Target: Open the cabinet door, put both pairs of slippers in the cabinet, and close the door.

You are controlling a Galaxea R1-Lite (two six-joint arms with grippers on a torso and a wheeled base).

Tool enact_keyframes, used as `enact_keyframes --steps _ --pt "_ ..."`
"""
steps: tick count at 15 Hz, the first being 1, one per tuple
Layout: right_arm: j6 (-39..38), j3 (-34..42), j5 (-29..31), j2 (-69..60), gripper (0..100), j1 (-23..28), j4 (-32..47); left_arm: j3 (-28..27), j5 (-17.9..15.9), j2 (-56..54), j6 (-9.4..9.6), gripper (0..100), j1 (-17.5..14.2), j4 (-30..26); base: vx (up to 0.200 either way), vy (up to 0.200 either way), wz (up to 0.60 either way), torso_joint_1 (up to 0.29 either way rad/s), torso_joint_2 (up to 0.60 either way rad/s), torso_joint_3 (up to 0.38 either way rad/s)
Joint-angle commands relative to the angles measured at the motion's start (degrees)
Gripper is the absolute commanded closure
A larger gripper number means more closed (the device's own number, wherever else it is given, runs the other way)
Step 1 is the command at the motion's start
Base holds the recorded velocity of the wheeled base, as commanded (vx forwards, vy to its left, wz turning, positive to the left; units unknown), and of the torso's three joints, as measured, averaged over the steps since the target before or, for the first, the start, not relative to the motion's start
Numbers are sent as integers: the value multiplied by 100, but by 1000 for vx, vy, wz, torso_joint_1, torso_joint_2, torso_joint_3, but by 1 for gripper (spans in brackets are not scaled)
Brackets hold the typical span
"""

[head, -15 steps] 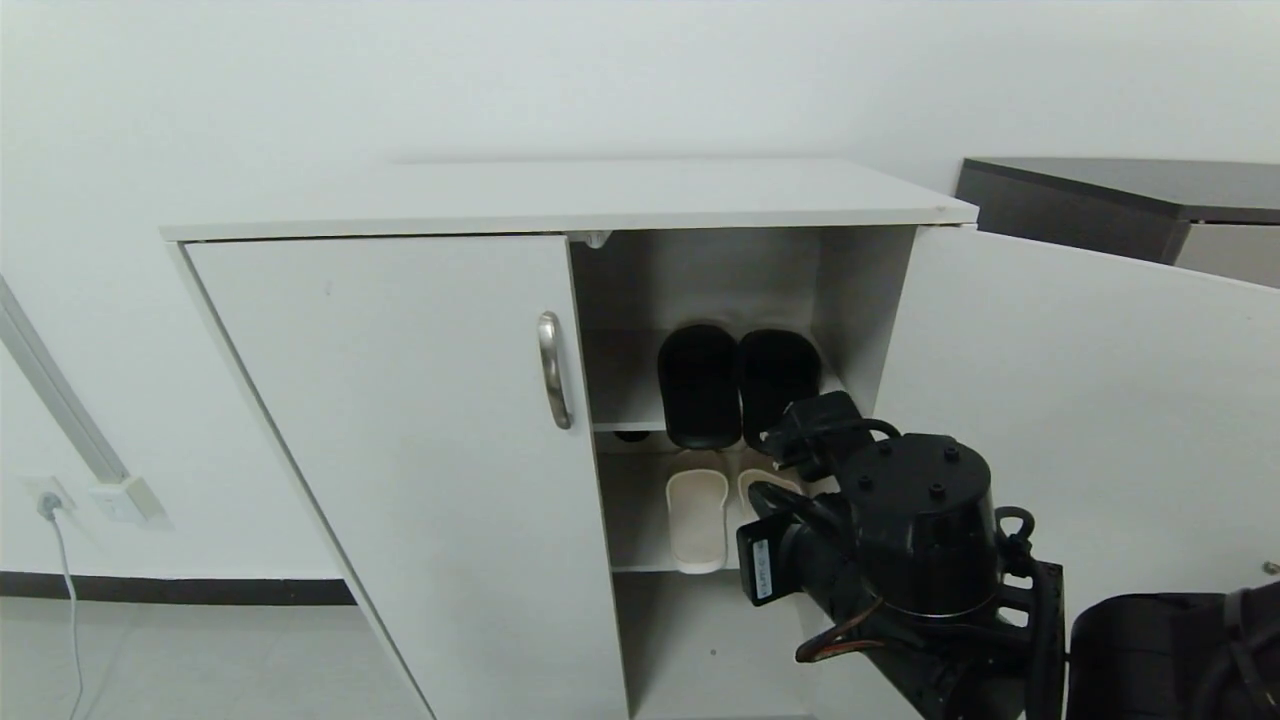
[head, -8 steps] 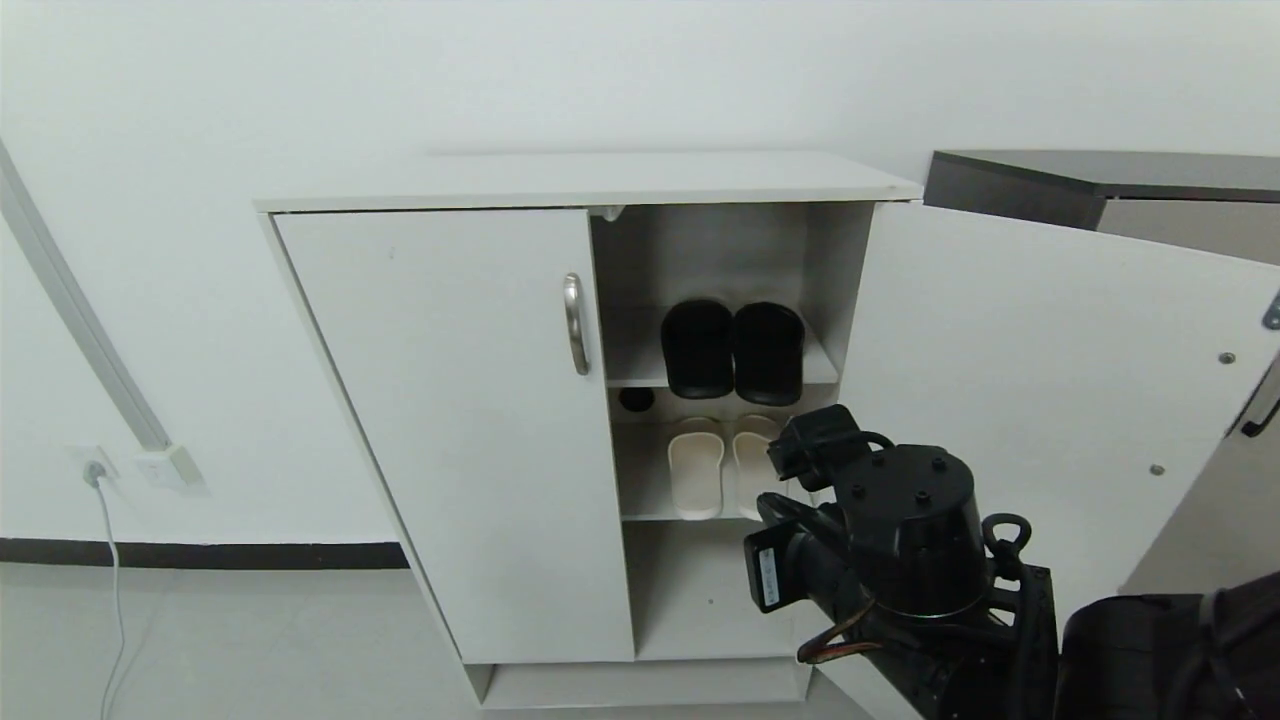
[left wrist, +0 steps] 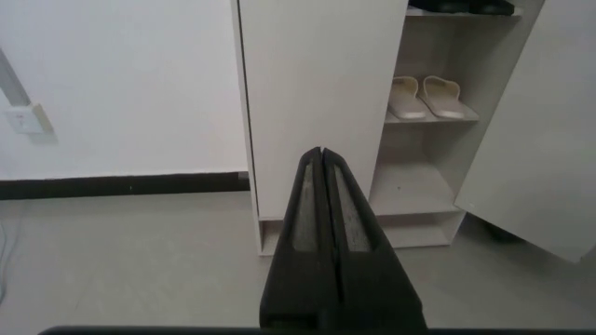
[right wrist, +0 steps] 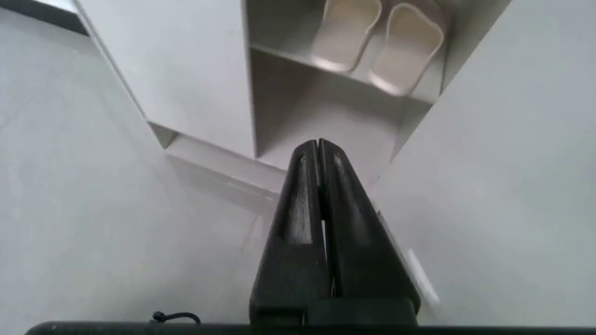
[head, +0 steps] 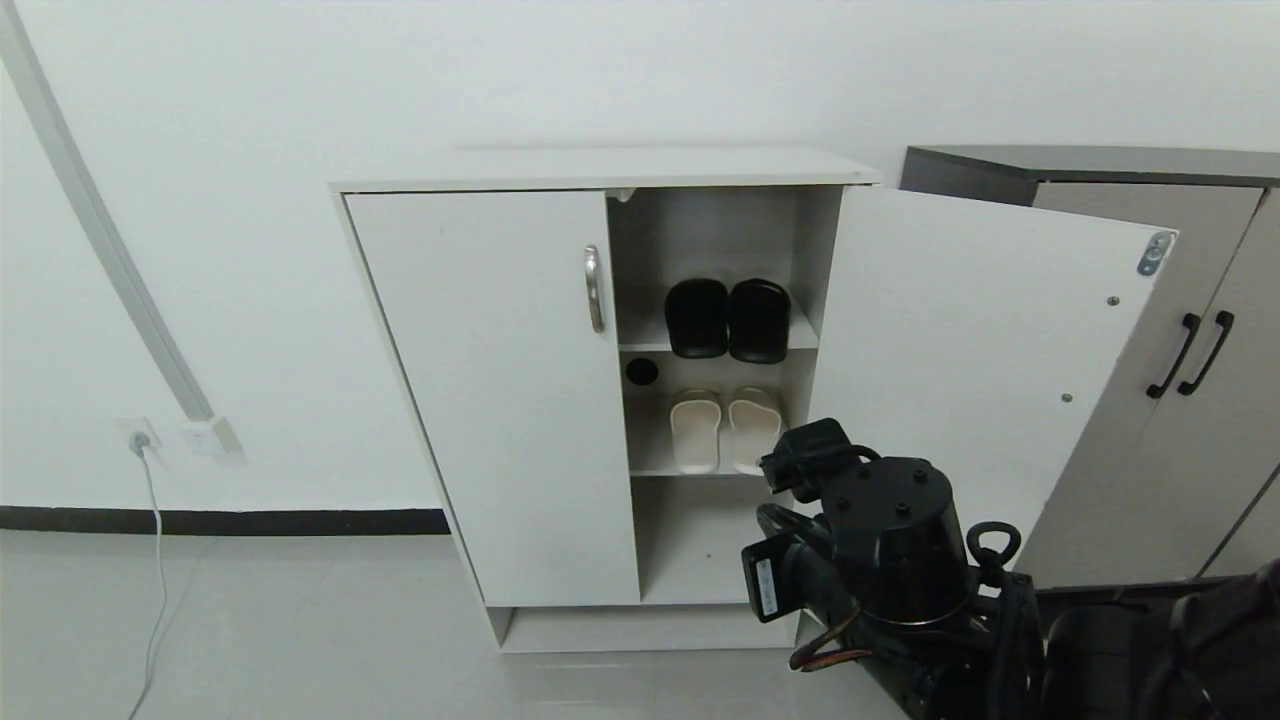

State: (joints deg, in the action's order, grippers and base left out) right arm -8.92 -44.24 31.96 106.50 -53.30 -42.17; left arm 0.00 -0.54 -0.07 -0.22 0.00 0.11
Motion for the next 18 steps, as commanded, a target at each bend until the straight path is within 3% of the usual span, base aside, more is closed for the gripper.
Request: enact_keyframes --steps 1,14,18 --pt "-4 -6 3 47 100 39 -2 0 1 7 -13 100 0 -2 0 0 0 0 0 0" --pt "13 12 -6 161 100 100 -231 0 10 7 -13 100 0 -2 0 0 0 0 0 0" --pt "13 12 -6 152 100 100 -231 0 10 7 -13 100 0 -2 0 0 0 27 -289 -277"
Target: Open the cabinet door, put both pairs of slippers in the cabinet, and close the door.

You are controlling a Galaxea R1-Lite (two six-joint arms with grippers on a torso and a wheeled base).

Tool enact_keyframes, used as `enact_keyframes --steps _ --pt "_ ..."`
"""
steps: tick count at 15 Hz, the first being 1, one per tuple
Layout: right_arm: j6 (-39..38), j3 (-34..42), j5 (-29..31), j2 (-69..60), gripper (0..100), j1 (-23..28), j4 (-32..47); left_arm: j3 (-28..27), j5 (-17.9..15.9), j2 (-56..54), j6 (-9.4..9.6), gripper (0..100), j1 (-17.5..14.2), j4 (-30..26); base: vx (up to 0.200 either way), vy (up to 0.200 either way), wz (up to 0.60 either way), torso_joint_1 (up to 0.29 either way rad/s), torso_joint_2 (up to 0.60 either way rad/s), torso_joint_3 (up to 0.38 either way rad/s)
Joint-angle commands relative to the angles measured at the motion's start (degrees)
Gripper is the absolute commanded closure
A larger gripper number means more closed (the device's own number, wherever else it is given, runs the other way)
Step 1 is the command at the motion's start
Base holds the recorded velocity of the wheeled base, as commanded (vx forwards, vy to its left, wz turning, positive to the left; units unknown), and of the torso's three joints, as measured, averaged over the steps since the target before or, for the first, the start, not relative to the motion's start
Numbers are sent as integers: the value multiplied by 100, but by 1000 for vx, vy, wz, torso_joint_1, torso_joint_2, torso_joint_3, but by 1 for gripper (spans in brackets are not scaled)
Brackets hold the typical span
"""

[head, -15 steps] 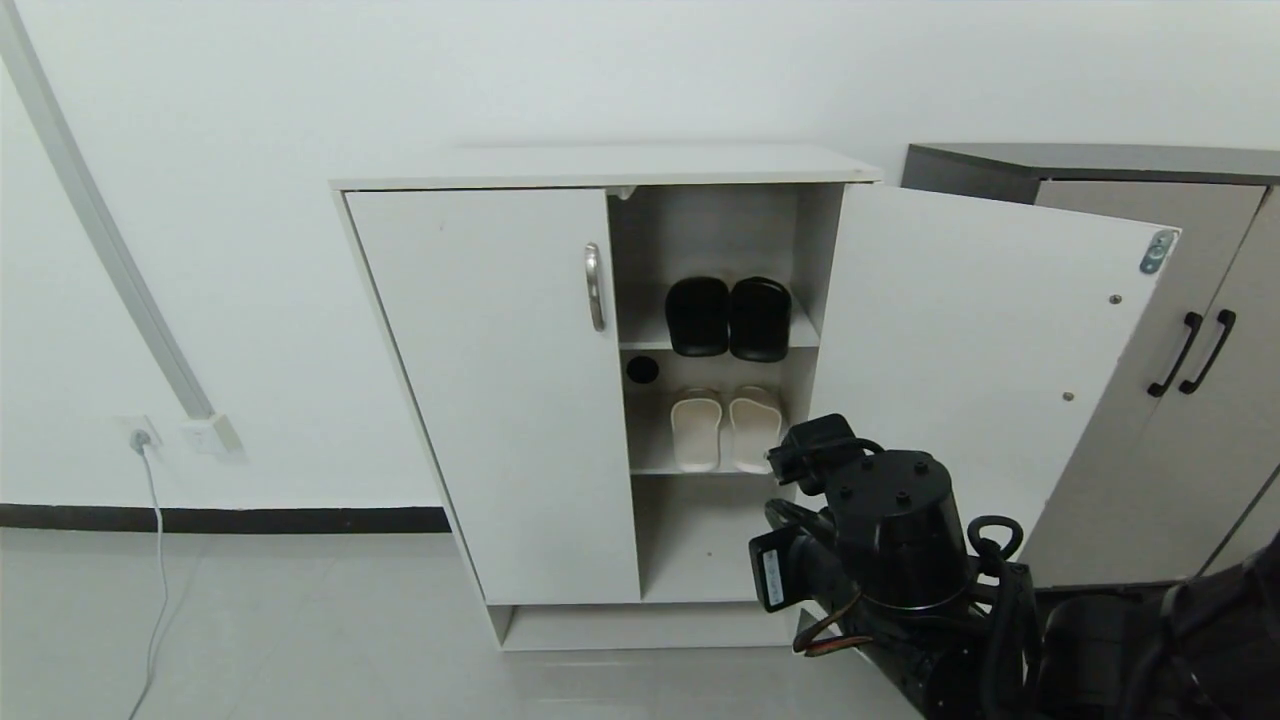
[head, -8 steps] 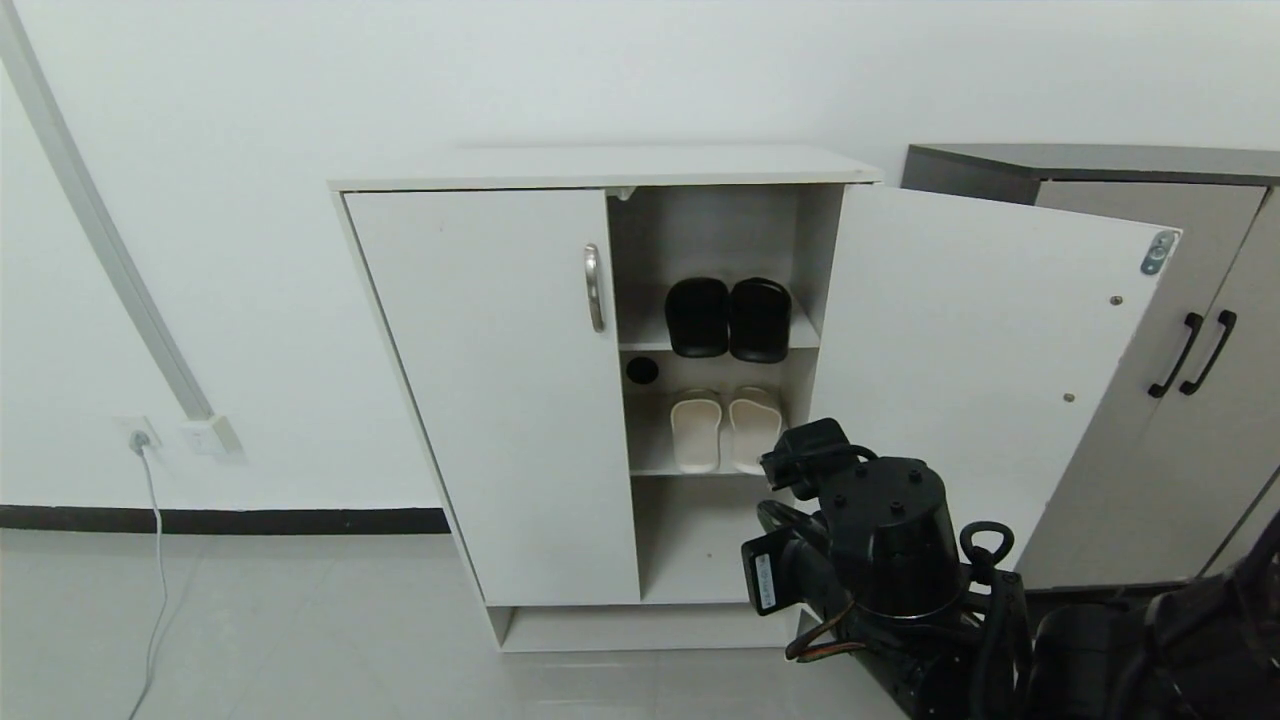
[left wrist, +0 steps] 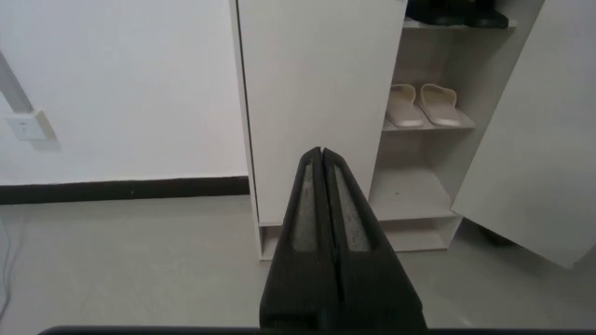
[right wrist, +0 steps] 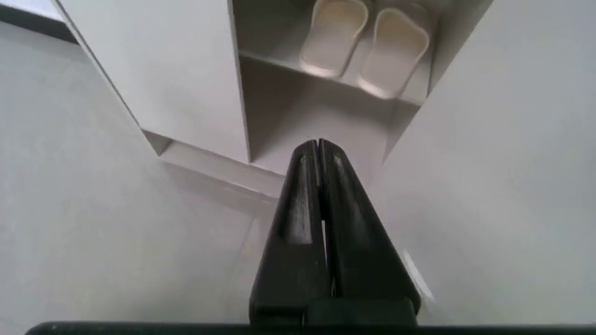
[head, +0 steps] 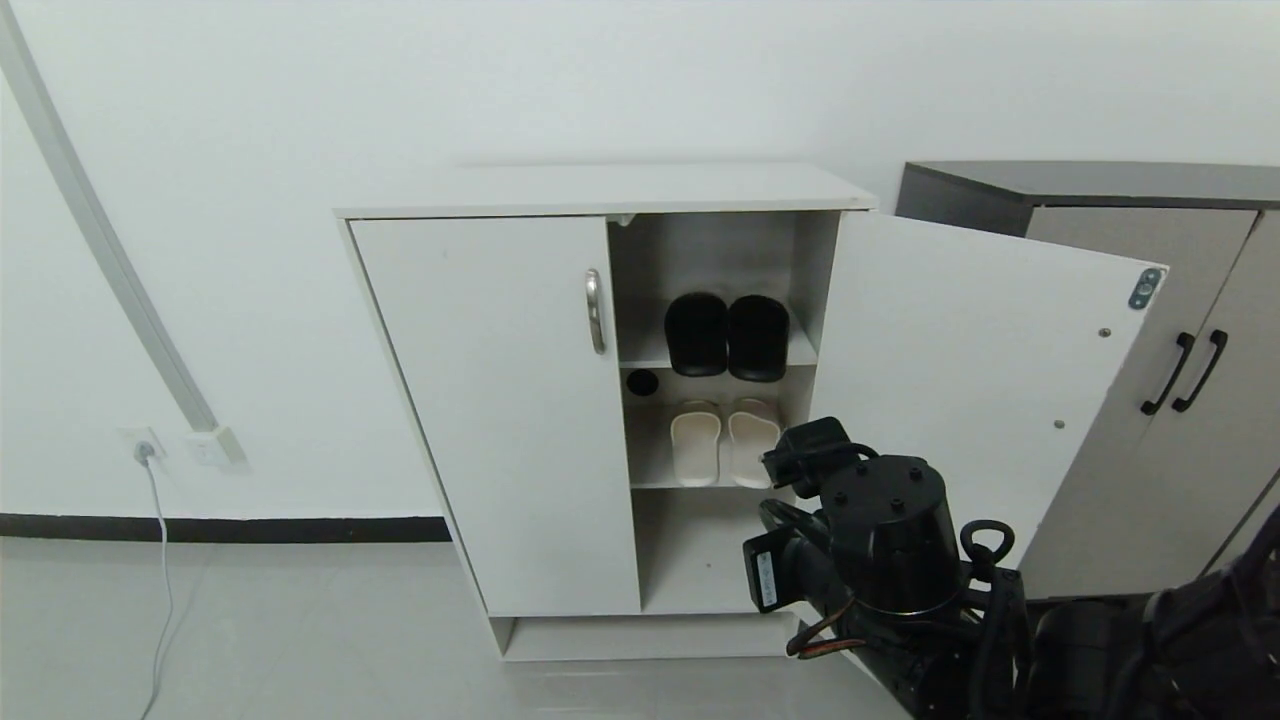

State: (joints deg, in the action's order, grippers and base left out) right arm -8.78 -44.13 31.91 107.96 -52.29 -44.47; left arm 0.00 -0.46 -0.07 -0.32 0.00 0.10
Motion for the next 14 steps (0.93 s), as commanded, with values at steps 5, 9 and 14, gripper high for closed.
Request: enact_keyframes --steps 5,9,14 --pt "8 1 8 6 100 -1 0 0 2 7 -3 100 0 -1 0 0 0 94 -445 -354" --pt "8 10 8 15 100 8 0 0 2 7 -3 100 0 -1 0 0 0 137 -464 -326" --pt "8 10 8 15 100 8 0 0 2 7 -3 100 0 -1 0 0 0 170 -491 -318"
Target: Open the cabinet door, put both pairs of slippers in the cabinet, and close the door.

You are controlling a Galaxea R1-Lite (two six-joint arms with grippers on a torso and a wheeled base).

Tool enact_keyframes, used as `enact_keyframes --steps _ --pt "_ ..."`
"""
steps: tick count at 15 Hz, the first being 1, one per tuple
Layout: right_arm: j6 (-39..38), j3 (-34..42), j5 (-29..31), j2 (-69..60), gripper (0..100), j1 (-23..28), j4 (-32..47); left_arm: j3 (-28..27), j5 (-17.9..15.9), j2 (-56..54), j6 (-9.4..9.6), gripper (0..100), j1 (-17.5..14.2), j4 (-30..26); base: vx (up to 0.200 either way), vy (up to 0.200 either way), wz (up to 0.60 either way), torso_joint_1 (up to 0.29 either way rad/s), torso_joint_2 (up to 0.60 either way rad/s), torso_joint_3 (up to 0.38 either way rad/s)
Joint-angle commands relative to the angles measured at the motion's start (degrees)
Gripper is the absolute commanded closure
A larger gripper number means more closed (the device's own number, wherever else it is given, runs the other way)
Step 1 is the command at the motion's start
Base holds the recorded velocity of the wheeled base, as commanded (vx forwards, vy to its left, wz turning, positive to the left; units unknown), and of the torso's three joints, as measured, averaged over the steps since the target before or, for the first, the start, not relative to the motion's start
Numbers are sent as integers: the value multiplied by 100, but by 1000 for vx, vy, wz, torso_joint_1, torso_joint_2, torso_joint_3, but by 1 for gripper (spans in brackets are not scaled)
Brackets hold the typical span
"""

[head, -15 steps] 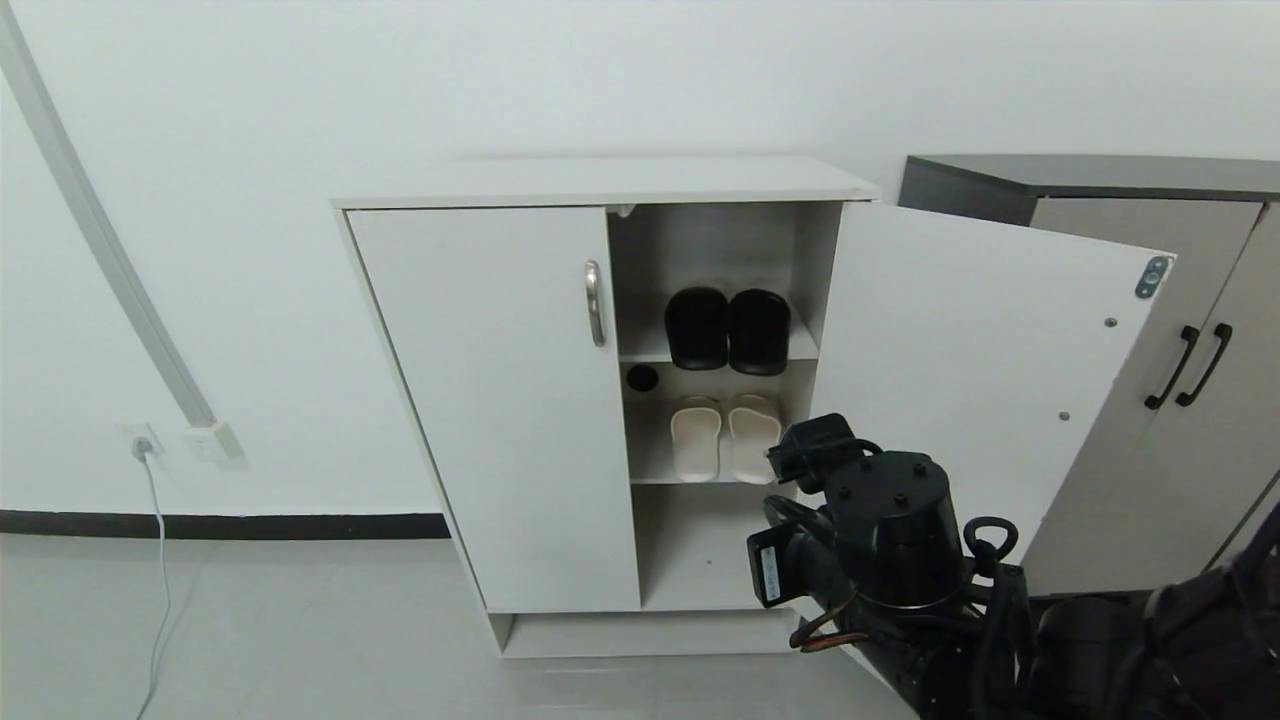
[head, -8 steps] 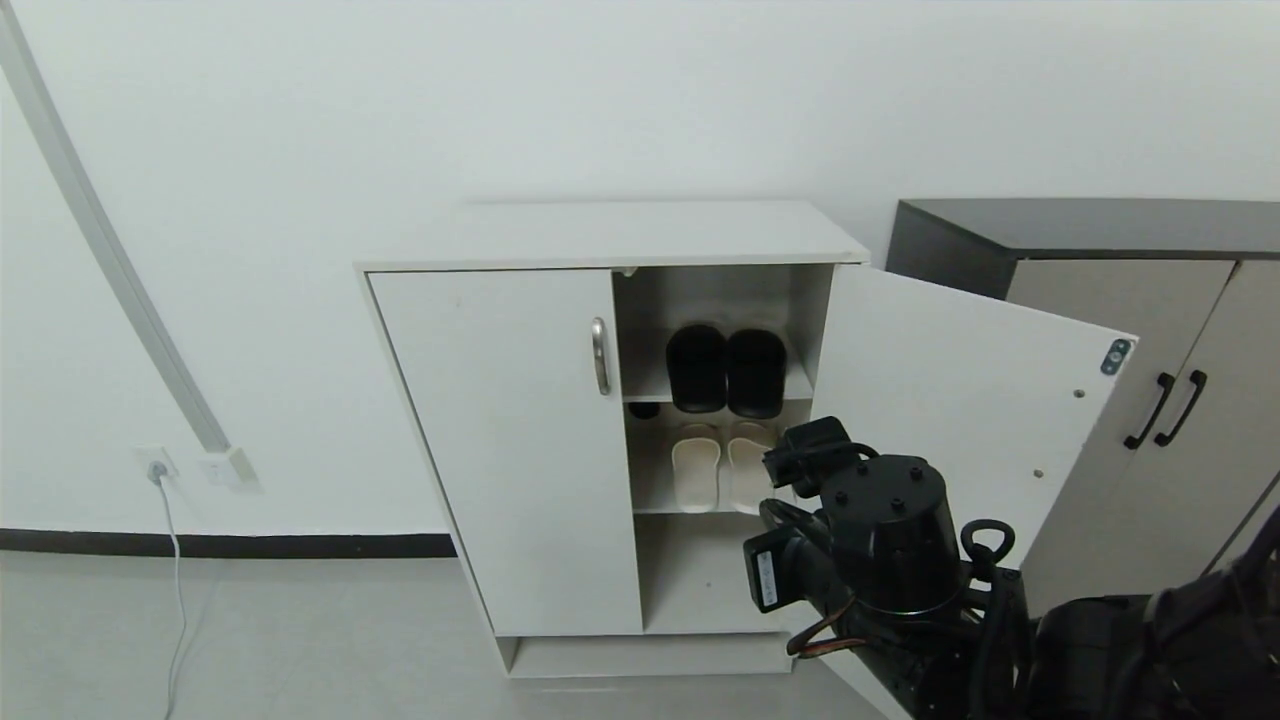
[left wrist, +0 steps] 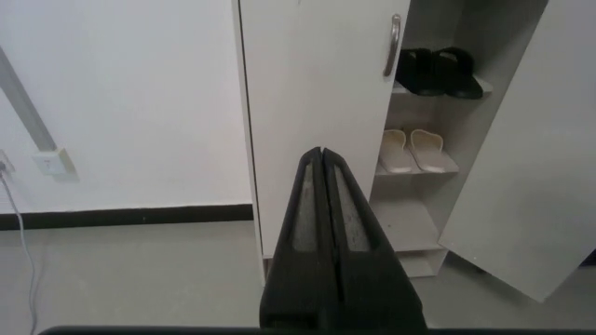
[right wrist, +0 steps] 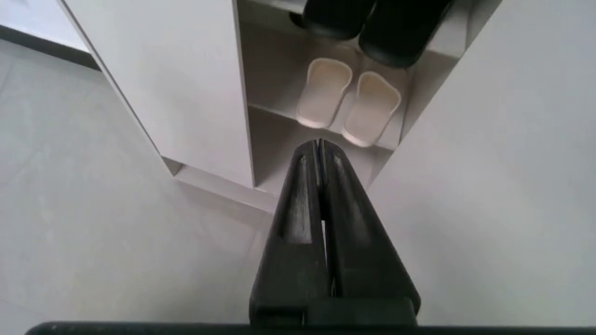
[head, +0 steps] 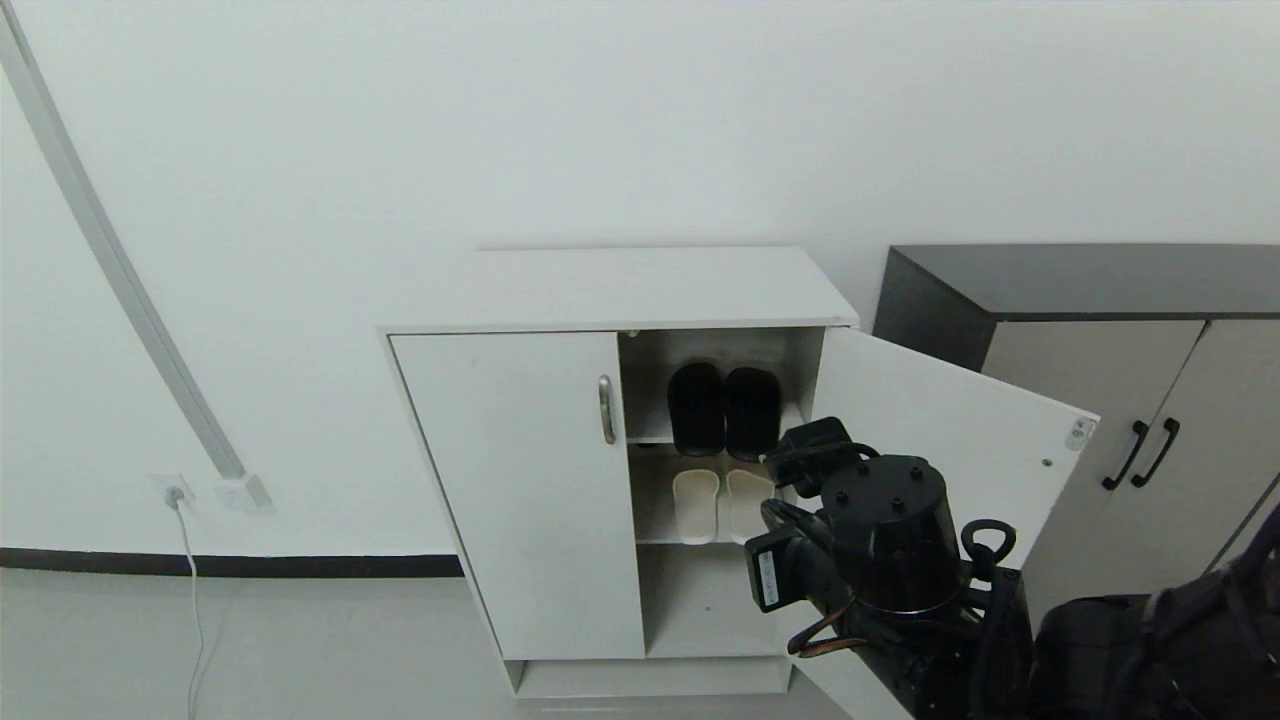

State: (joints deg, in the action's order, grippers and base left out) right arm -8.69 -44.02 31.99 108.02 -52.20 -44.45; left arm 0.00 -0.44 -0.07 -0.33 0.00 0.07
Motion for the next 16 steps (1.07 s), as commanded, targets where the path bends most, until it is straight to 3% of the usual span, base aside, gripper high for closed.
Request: enact_keyframes --steps 1,16 --pt "-1 -1 0 8 100 8 -3 0 0 7 -2 100 0 1 0 0 0 188 -510 -320" --pt "34 16 0 -18 100 70 -47 0 0 7 -2 100 0 1 0 0 0 229 -540 -312"
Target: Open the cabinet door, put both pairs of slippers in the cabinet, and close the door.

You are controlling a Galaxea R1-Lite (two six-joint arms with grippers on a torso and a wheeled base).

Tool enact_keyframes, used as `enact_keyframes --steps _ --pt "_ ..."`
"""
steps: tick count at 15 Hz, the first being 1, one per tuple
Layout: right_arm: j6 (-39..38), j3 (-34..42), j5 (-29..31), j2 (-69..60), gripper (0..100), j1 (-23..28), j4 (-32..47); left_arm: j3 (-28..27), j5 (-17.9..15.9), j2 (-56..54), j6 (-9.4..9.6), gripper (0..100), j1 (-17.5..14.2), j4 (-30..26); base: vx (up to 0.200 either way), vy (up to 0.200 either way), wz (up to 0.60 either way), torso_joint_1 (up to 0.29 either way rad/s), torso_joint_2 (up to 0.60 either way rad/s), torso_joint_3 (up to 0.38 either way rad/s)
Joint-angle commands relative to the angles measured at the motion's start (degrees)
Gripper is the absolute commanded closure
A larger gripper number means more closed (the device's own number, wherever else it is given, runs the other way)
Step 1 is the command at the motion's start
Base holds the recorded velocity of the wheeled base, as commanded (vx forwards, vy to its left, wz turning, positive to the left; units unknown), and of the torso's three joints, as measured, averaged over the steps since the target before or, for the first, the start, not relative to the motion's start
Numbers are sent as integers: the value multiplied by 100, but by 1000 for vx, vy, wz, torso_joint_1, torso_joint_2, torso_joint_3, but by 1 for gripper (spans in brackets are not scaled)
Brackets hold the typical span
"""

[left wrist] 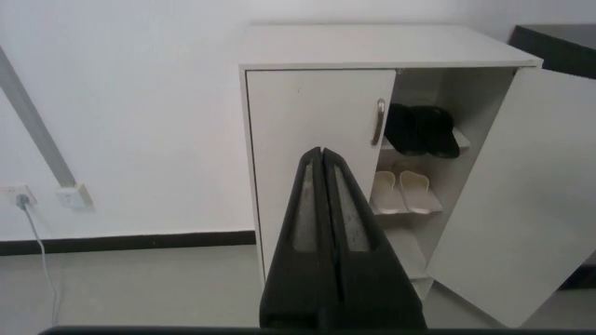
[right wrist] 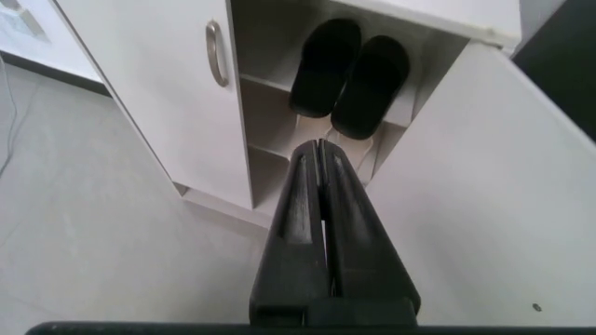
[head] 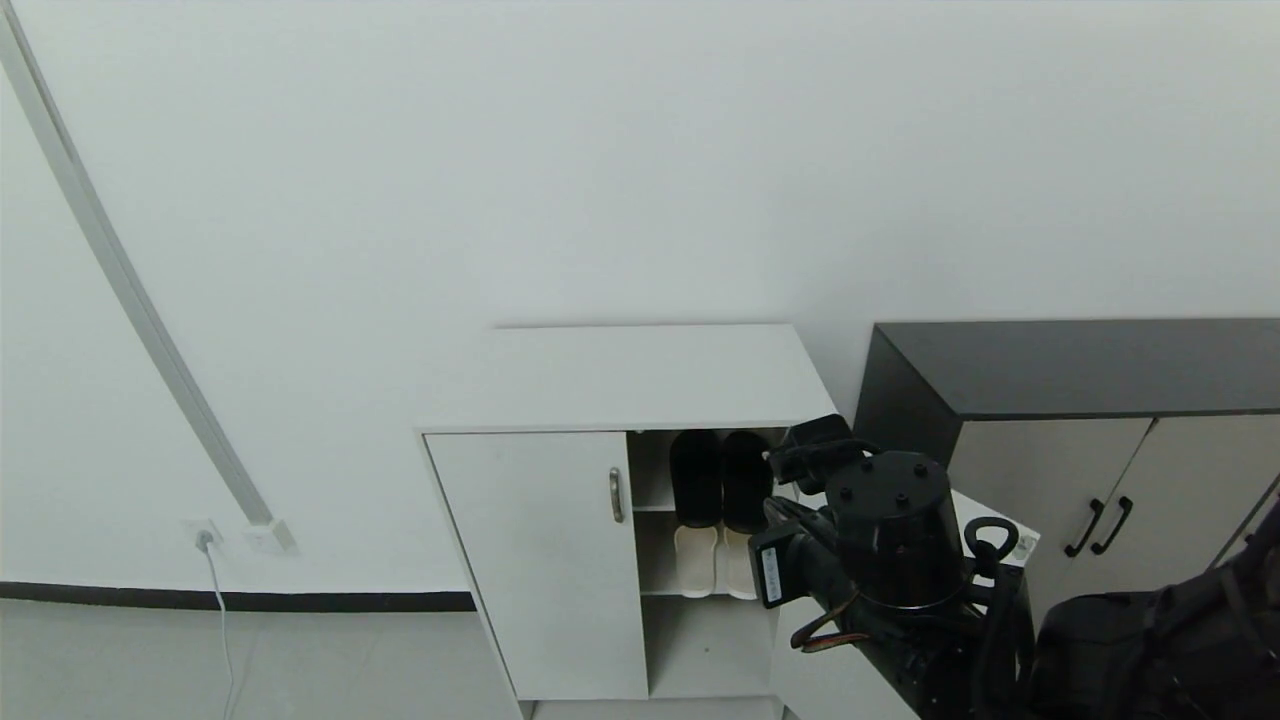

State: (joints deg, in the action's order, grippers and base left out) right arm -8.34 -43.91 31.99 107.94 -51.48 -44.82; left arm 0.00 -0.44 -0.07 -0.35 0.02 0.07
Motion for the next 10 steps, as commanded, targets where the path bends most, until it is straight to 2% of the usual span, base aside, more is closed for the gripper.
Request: enact_keyframes --steps 1,10 --pt "-1 5 0 -9 100 -2 -9 0 0 7 -9 100 -2 1 0 0 0 188 -413 -227" --pt "16 -21 0 -1 100 94 -167 0 0 7 -9 100 -2 1 0 0 0 171 -364 -196"
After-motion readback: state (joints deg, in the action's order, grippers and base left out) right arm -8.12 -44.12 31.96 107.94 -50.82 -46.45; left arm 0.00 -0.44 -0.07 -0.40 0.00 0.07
